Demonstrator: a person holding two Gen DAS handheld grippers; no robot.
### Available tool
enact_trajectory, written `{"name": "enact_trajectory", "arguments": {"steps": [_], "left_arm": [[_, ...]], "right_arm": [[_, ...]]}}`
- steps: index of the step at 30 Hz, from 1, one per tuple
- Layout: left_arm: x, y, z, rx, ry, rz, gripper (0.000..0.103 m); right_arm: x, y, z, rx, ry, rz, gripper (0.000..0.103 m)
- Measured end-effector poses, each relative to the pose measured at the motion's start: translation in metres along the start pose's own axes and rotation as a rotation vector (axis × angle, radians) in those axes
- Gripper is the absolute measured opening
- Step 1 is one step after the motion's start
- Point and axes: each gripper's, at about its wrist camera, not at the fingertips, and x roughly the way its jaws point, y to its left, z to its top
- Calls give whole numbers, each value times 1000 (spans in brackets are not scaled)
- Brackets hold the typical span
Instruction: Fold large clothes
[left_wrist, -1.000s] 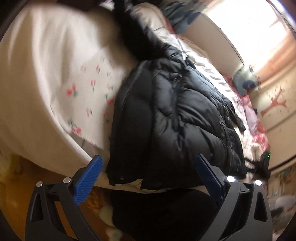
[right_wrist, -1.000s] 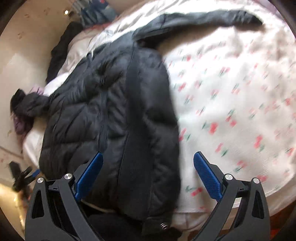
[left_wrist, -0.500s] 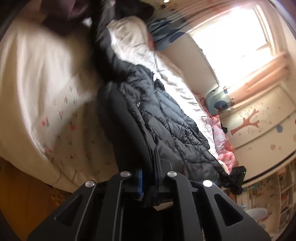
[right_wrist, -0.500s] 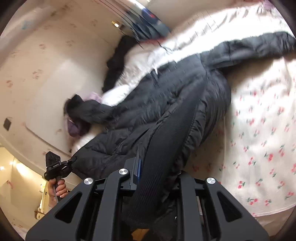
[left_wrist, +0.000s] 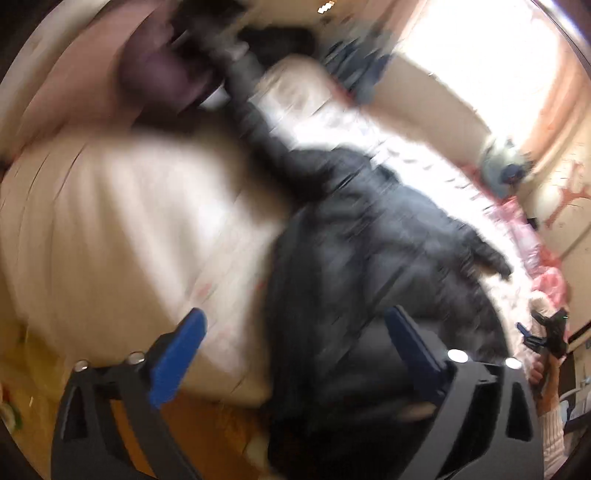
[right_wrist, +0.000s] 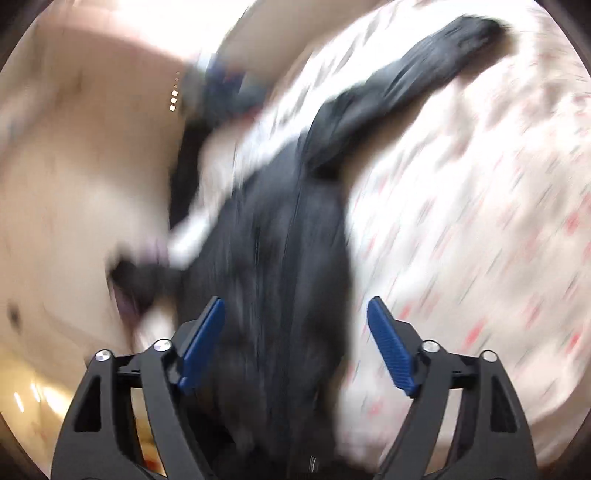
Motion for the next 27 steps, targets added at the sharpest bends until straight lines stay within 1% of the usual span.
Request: {"name": "enact_trajectory", "arguments": {"steps": [2,3,5,6,7,8,10,13,15,17,19,20,22,23,24,25,26,27], "left_arm": [[14,-30,15,37,-53,-26,96],[30,-51,25,60,-81,-51,96],[62,-88,38,82,-109,-89,96],[86,-110,46,81,-115,-108,96],[100,-122,52,75,-114,-123,96],[125,-142,60,58,-108,-150,96],[153,-164,67,33,-105,-189,96],[186,-184,68,15,-102,-235,96],[200,-191,64,33,-104,-248,96],[208,-188,59,35,-88,-232,96],[211,-182,57,2,-66,-249,96],[211,-179,57,-8,-64,-258,96],[207,-177,57,12,-86,-236,96],[205,-177,57,28,-100,-223,96],[201,-176,56,57,-127,-200,96],[201,-175,56,69,-140,-178,96],[199,-175,57,87,-155,-146,96],[199,-174,58,94,-158,-135,96]], "right_arm": [[-13,-28,37,111,-118,40,78],[-10,-37,53,137,-147,39,78],[-6,-58,96,191,-185,34,78],[-3,-68,109,216,-200,39,78],[2,-77,127,242,-217,33,78],[4,-91,146,277,-248,4,78],[9,-113,179,323,-304,-28,78],[15,-142,220,356,-351,-96,78],[24,-162,245,373,-366,-167,78],[28,-186,265,405,-378,-202,78],[39,-203,281,419,-401,-237,78],[45,-212,288,423,-410,-242,78],[60,-224,308,411,-428,-256,78],[66,-224,314,391,-430,-261,71],[70,-223,320,377,-433,-270,31],[74,-221,327,355,-431,-262,5],[79,-217,331,349,-424,-258,3],[69,-216,334,336,-441,-252,3]]}}
